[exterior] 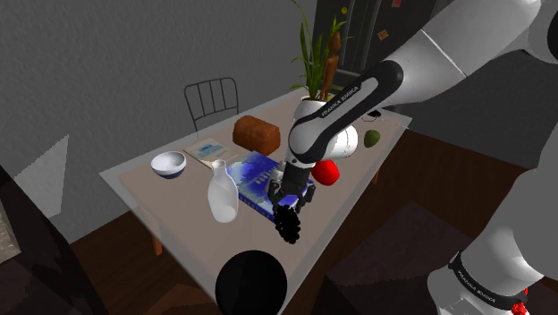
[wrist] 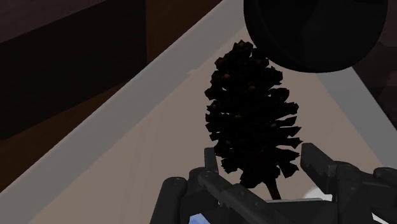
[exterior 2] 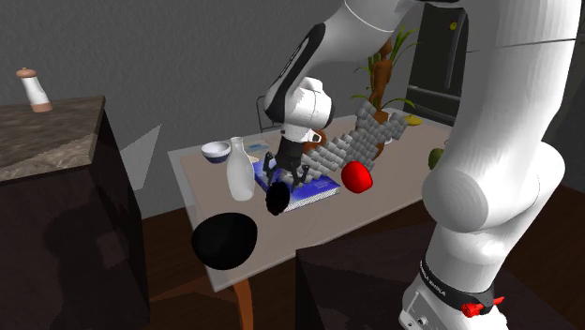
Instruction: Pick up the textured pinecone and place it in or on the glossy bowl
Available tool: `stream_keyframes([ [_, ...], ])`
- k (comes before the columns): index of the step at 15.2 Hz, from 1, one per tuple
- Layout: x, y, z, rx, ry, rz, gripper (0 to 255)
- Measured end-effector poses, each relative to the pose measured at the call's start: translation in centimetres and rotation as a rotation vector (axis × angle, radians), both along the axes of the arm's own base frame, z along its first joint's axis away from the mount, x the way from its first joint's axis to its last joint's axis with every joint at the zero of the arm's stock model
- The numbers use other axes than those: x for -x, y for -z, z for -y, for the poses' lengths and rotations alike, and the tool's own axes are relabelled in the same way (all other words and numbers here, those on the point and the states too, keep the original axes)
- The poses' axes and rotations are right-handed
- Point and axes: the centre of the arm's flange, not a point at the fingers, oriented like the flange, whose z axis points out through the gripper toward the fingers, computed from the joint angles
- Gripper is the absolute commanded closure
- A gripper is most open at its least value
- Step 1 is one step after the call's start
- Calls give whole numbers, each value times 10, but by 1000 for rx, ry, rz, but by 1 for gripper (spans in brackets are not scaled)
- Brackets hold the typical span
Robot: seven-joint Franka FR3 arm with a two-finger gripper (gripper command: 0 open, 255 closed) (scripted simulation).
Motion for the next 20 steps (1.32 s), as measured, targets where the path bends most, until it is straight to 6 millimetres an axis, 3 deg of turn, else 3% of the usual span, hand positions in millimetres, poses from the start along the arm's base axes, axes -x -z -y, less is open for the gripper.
stream_keyframes([
  [11,0,-58,0,0,0,0,255],
  [15,16,-66,-35,0,-1,0,255],
  [20,44,-72,-96,0,-1,0,255],
])
